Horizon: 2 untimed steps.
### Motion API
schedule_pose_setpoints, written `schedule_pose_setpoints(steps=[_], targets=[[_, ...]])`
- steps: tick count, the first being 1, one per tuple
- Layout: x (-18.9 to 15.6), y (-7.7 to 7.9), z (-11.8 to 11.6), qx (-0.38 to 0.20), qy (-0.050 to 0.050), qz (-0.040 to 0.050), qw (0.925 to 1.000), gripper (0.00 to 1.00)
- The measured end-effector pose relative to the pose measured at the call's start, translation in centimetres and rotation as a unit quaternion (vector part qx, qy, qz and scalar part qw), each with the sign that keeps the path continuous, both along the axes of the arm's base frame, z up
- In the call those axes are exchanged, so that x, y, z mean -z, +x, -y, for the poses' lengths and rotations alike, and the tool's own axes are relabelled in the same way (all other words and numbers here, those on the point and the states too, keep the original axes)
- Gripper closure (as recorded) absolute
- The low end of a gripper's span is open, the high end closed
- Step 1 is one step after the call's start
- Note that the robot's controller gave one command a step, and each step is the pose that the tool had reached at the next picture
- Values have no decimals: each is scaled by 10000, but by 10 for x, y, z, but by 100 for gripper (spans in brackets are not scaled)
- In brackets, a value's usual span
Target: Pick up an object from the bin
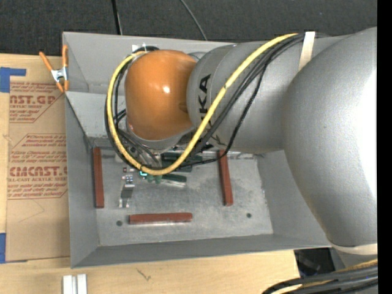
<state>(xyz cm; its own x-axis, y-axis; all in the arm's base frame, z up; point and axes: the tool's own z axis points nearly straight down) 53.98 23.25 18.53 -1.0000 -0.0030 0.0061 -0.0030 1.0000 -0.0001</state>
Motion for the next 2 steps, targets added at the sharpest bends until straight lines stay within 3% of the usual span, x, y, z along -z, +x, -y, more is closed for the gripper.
schedule_pose_setpoints(steps=[1,2], targets=[[-4,2,1,10,8,34,10000,0],[42,-42,38,111,15,51,9999,0]])
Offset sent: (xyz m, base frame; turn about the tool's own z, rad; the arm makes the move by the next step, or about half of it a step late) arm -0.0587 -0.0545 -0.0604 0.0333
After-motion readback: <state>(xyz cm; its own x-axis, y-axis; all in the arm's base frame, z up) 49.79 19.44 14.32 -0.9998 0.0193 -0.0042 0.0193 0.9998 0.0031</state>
